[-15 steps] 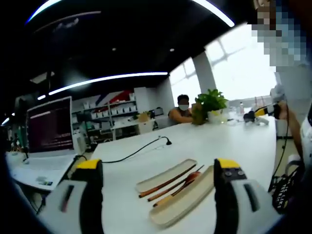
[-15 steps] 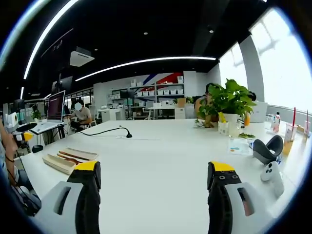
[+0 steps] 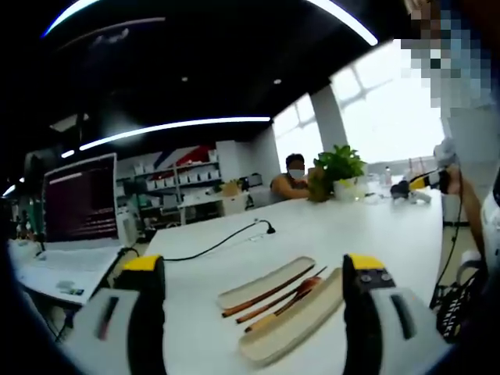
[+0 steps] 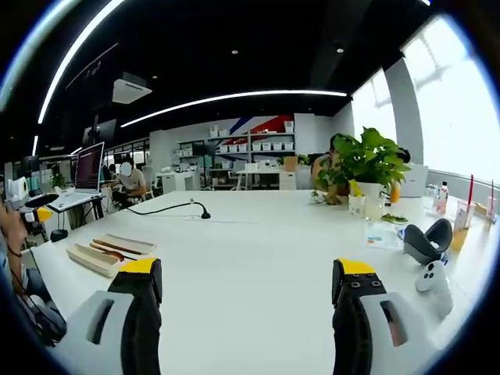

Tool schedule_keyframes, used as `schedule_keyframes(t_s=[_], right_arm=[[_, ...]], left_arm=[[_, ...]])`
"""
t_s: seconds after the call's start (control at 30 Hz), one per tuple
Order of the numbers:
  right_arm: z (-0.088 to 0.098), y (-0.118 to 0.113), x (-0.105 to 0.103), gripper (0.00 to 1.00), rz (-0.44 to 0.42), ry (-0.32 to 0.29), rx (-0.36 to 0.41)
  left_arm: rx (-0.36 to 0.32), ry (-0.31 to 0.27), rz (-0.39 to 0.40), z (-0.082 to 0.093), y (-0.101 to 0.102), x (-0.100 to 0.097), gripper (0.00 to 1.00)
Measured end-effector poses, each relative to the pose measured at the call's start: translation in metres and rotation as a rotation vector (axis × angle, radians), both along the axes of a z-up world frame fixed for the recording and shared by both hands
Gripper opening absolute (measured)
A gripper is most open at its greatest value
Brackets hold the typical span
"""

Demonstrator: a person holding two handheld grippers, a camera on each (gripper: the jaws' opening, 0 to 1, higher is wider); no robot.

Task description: Arrange the utensils inside the cutlery case until each visible utensil rests in its matching compartment.

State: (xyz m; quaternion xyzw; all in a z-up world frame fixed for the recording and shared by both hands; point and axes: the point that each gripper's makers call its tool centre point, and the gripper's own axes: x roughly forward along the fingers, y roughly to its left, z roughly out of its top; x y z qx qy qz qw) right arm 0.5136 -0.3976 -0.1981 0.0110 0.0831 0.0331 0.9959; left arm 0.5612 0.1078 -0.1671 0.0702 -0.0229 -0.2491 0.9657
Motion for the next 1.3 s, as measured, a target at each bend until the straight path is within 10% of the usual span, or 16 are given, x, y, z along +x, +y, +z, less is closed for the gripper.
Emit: schedule_keyframes(t_s=[0.77,0.87,1.3], right_arm=[[0.003,-0.011,0.003,0.94,-0.017,-0.044,-0.043],[0.019,-0.009,0.007,0.94,-0.014,-0.143,0.007],[0.025,0.009,0.021,0.93,0.057,-0.187,0.075]], left_arm=[[-0.046,0.010,0.005,-0.008,-0.004,0.011,1.00],[-0.044,0.020,-0.003,-0.013,-0.005,0.014,1.00],[-0.034,0.056,0.000,-0.022,-0.003,0.026,0.99]])
